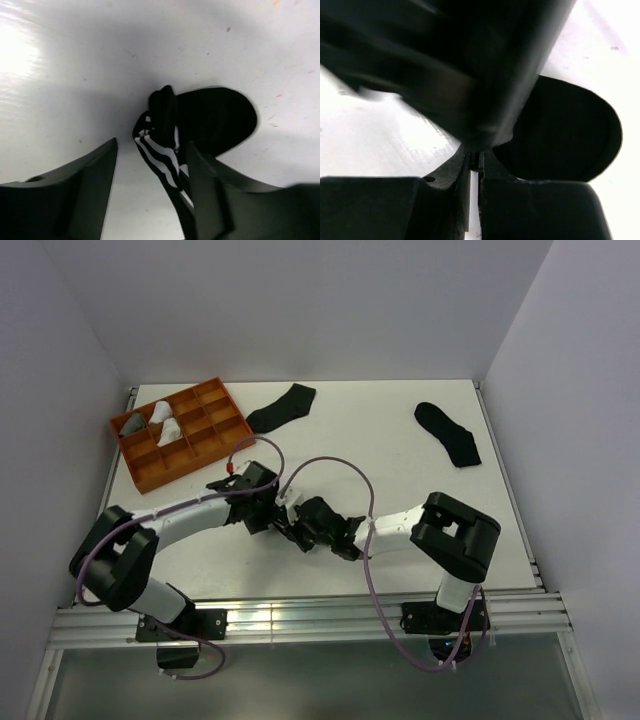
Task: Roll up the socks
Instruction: Roll the sock at the center of the board.
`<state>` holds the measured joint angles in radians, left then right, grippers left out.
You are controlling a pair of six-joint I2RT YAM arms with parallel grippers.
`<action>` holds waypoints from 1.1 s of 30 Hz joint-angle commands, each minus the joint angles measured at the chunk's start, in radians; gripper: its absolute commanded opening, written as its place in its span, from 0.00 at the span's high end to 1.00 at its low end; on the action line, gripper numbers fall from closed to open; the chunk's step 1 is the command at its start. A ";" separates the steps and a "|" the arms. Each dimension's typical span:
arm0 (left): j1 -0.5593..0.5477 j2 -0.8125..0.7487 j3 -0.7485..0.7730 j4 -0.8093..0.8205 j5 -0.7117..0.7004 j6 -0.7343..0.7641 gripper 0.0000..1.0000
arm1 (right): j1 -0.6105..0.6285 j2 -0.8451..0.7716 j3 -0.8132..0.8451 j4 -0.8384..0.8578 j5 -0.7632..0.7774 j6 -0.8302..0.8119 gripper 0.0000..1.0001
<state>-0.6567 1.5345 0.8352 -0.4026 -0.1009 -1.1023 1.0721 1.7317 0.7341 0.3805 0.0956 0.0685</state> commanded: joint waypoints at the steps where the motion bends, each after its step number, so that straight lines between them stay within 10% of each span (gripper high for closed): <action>1: 0.025 -0.129 -0.042 0.024 -0.054 -0.065 0.35 | -0.093 -0.031 0.004 -0.005 -0.291 0.083 1.00; 17: 0.016 -0.326 -0.347 0.330 0.000 -0.194 0.19 | -0.386 0.210 0.103 0.060 -0.985 0.389 1.00; 33: 0.011 -0.218 -0.358 0.390 -0.042 -0.237 0.36 | -0.411 0.308 0.209 -0.071 -1.067 0.432 1.00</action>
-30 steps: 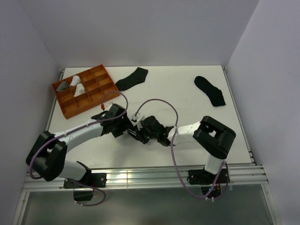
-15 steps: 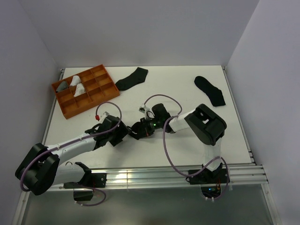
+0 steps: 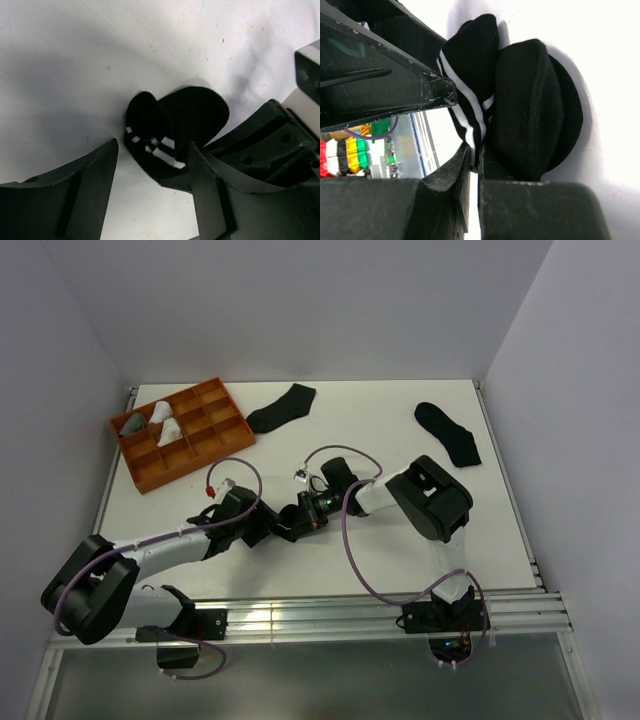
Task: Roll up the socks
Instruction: Roll the sock at the center of the board.
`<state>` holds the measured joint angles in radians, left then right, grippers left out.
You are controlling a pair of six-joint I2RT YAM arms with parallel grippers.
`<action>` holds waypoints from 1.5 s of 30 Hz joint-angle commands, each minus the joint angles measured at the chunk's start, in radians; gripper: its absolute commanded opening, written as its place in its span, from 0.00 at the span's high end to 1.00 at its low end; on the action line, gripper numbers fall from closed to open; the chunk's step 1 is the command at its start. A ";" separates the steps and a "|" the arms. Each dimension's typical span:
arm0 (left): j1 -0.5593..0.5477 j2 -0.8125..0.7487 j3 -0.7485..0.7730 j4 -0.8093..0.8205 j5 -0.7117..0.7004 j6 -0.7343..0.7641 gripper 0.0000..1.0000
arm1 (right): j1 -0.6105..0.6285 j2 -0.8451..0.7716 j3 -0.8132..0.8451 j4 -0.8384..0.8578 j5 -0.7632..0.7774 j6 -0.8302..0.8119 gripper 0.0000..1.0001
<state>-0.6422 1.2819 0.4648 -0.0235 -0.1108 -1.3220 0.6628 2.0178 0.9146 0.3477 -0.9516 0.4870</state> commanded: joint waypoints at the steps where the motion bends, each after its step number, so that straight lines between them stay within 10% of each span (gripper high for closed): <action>1: -0.004 0.042 0.012 -0.001 -0.035 -0.019 0.37 | -0.003 0.028 0.032 -0.044 -0.022 0.012 1.00; 8: -0.004 0.112 0.050 -0.099 -0.063 -0.016 0.61 | -0.003 0.010 0.036 -0.076 0.006 -0.001 0.99; 20: -0.005 0.244 0.270 -0.358 -0.056 0.188 0.67 | 0.044 -0.298 -0.075 -0.093 0.356 -0.152 0.58; 31: -0.005 0.384 0.442 -0.475 -0.010 0.322 0.66 | 0.336 -0.470 -0.178 -0.021 1.066 -0.395 0.54; 45: -0.005 0.455 0.535 -0.538 0.007 0.363 0.65 | 0.506 -0.327 -0.115 0.008 1.321 -0.527 0.55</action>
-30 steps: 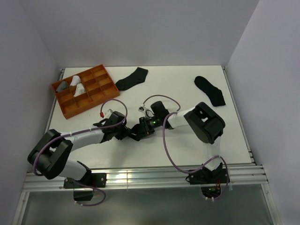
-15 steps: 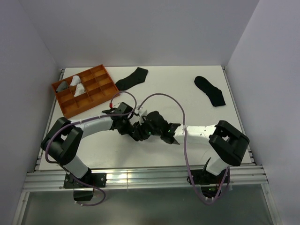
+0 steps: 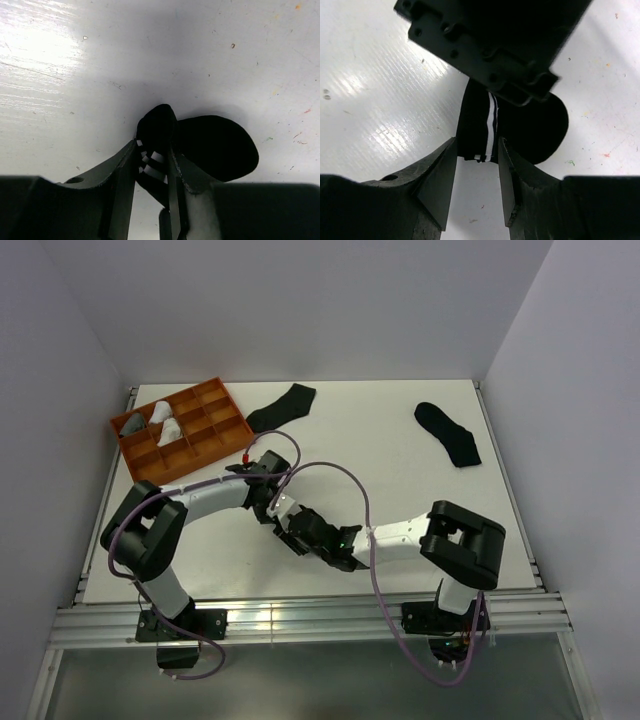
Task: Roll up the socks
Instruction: Roll the sock at the center of the board.
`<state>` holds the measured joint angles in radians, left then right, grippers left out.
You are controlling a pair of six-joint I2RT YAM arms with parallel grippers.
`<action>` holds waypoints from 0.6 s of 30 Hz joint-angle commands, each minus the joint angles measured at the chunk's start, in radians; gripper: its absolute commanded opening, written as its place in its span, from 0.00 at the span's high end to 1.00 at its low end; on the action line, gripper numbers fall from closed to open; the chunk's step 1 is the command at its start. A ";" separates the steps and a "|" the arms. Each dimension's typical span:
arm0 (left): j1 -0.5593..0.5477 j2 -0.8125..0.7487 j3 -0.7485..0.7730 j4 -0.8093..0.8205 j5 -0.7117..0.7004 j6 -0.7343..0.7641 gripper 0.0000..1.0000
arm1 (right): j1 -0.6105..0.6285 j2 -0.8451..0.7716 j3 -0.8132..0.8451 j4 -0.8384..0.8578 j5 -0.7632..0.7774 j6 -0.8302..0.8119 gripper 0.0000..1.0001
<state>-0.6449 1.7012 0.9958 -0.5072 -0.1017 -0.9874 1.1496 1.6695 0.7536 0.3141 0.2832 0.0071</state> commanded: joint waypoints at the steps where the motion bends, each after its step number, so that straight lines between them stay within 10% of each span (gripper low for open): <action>1: -0.002 0.037 0.007 -0.057 -0.003 0.029 0.65 | 0.028 0.032 0.047 0.045 0.103 -0.048 0.55; 12: -0.002 0.052 0.000 -0.042 0.019 0.029 0.65 | 0.073 0.147 0.084 0.069 0.169 -0.093 0.60; 18: -0.002 0.023 -0.011 -0.024 0.017 0.024 0.60 | 0.070 0.156 0.075 0.066 0.125 -0.076 0.92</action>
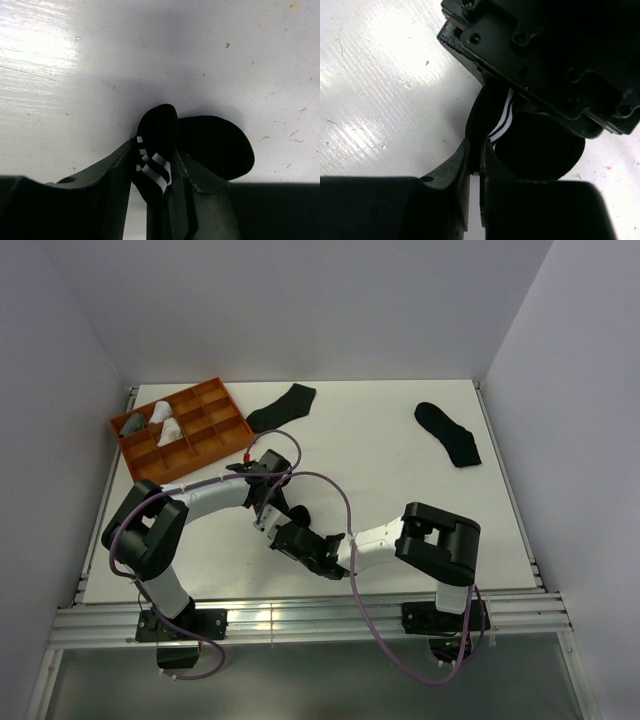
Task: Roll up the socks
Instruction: Roll the sock at the center of the board.
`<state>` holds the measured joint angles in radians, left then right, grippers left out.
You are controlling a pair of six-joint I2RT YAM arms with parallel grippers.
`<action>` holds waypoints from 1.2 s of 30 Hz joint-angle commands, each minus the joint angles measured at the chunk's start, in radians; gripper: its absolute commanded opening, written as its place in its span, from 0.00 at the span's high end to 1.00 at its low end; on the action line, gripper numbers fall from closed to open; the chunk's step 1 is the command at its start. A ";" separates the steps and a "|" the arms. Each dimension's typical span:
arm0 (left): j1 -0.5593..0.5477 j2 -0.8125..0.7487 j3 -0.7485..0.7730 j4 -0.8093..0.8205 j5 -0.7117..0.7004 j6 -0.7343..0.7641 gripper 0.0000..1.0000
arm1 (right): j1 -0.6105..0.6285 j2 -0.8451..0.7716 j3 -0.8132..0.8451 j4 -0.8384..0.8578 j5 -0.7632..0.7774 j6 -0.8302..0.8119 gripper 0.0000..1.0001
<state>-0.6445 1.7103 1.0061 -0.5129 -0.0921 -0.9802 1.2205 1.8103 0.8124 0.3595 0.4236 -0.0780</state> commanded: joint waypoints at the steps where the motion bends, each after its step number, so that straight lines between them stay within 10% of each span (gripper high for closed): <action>1: -0.003 -0.007 -0.027 -0.013 0.006 0.014 0.58 | -0.004 0.009 0.007 0.019 -0.035 0.012 0.95; 14: 0.092 -0.219 -0.083 0.069 -0.047 -0.038 0.20 | -0.205 -0.101 -0.059 0.013 -0.575 0.179 1.00; 36: 0.055 -0.451 -0.497 0.471 0.083 -0.253 0.21 | -0.530 0.125 -0.070 0.321 -1.339 0.537 1.00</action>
<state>-0.5751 1.2415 0.5121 -0.1528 -0.0292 -1.1992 0.7010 1.9114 0.7506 0.6003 -0.8188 0.4030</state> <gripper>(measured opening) 0.791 0.048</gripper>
